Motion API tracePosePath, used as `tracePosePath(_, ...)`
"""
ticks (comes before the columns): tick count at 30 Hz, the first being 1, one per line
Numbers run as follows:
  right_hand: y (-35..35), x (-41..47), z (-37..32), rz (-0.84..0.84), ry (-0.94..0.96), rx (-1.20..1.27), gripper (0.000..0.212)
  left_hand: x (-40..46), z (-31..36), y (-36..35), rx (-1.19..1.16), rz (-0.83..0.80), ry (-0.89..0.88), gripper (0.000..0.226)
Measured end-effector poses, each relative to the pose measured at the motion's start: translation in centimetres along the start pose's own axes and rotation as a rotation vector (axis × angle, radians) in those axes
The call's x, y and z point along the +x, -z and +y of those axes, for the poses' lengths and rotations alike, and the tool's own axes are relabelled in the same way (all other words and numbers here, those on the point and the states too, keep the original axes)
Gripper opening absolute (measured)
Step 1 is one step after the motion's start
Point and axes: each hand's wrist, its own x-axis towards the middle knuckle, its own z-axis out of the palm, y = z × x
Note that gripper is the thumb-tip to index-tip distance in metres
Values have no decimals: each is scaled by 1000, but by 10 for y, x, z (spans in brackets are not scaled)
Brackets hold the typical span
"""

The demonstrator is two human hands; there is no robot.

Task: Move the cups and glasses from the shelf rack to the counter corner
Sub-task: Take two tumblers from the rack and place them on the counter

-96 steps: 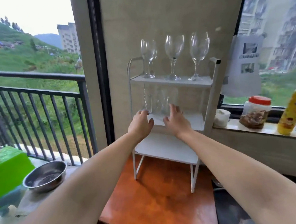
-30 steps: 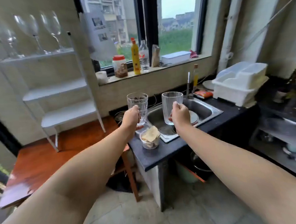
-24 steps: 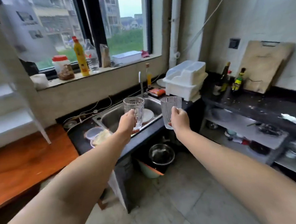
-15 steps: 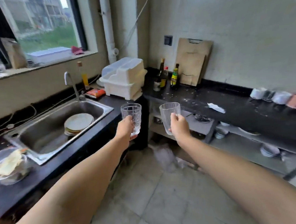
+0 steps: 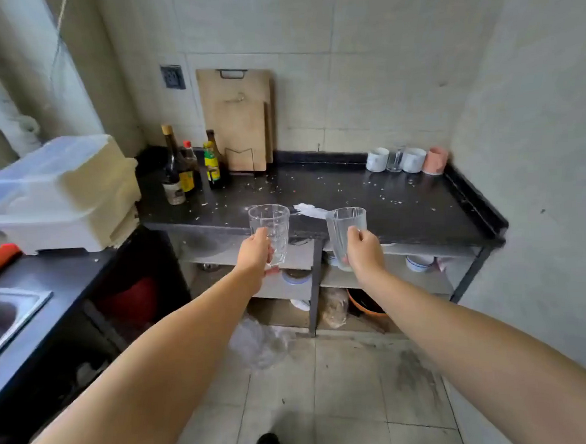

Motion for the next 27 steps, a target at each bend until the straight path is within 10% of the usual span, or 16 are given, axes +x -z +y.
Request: tracePosePath(27,153,468,64,362,-268,98,28,344,52,-441,264,-451,185,46)
